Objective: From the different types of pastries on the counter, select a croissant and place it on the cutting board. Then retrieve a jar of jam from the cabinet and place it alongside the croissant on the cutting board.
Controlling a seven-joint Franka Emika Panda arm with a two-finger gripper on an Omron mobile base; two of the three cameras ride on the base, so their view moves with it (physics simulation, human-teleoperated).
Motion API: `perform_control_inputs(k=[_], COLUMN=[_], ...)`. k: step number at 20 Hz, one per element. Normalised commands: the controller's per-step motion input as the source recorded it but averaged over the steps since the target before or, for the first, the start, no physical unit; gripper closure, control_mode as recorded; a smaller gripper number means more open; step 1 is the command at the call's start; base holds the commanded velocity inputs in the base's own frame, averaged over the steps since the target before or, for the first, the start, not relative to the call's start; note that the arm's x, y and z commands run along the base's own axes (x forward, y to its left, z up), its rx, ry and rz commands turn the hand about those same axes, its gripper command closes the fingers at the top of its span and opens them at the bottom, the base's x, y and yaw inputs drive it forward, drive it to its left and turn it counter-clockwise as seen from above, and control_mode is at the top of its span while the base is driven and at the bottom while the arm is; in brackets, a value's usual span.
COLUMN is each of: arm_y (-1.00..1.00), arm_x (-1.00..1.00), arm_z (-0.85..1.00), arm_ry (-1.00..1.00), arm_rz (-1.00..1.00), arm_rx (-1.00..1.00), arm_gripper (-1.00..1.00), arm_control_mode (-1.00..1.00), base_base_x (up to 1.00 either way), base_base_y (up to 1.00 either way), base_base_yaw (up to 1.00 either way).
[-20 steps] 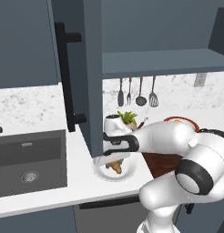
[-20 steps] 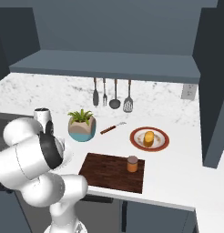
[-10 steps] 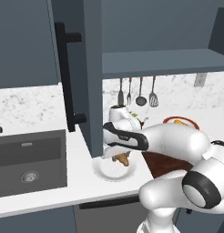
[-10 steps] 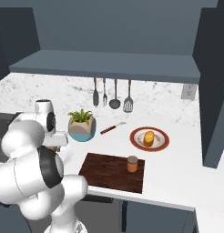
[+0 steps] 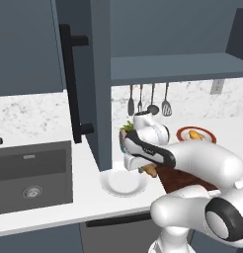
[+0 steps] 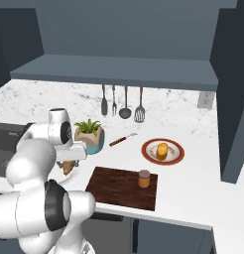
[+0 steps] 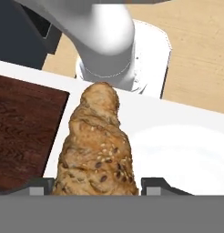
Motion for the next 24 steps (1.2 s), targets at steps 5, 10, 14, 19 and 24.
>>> perform_control_inputs(k=[5, 10, 14, 19, 24], arm_y=[-0.58, -0.37, -0.54, -0.62, -0.55], arm_x=[0.00, 0.00, 0.00, 0.00, 0.00], arm_z=[-0.02, -0.08, -0.01, 0.00, 0.00], arm_ry=[-0.01, -0.05, -0.07, -0.06, -0.06], arm_rz=[0.00, 0.00, 0.00, 0.00, 0.00], arm_rx=[0.00, -0.01, -0.03, -0.04, 0.00], arm_gripper=[1.00, 1.00, 1.00, 1.00, 1.00], arm_control_mode=[-1.00, -1.00, -1.00, -1.00, -1.00], base_base_x=[0.00, 0.00, 0.00, 0.00, 0.00], base_base_y=[0.00, 0.00, 0.00, 0.00, 0.00], base_base_yaw=[0.00, 0.00, 0.00, 0.00, 0.00])
